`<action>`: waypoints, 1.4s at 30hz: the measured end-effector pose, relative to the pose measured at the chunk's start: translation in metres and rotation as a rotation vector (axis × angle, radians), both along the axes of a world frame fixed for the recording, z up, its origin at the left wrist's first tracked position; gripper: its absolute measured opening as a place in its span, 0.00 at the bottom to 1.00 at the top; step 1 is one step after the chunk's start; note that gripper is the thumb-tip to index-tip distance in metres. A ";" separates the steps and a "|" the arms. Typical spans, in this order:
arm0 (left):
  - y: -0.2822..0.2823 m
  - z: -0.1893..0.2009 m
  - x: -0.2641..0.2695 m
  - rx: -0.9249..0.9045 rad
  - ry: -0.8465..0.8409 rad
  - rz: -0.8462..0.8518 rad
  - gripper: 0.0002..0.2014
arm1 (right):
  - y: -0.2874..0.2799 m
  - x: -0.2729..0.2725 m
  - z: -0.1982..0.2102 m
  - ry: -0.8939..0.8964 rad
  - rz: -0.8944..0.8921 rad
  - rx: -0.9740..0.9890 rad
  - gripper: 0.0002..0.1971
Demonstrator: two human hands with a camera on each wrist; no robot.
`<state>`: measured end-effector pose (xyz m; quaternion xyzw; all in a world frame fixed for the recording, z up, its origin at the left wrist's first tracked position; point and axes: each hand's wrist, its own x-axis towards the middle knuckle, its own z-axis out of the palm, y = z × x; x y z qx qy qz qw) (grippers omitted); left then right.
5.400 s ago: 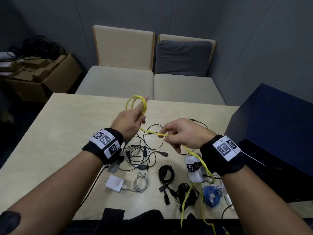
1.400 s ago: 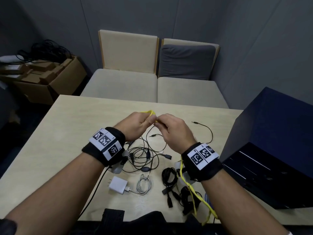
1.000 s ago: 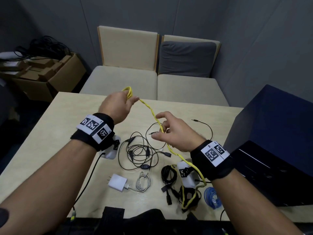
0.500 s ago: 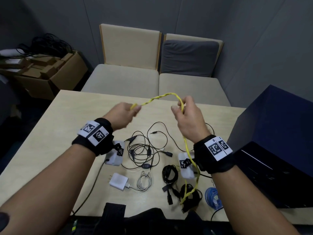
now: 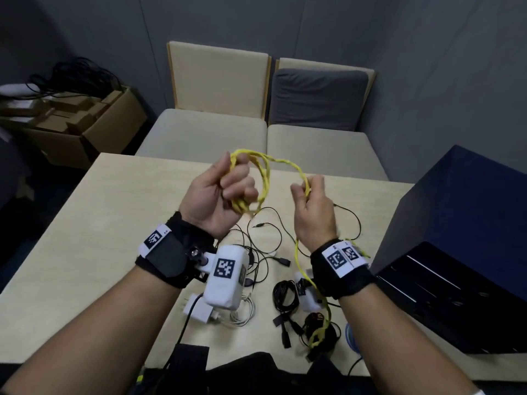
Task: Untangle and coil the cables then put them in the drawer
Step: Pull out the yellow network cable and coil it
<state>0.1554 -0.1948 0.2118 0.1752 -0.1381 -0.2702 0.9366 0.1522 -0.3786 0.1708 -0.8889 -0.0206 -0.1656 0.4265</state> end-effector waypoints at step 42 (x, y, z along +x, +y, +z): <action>-0.014 -0.014 -0.001 1.417 -0.727 0.300 0.13 | -0.009 0.005 0.017 -0.086 0.160 0.319 0.19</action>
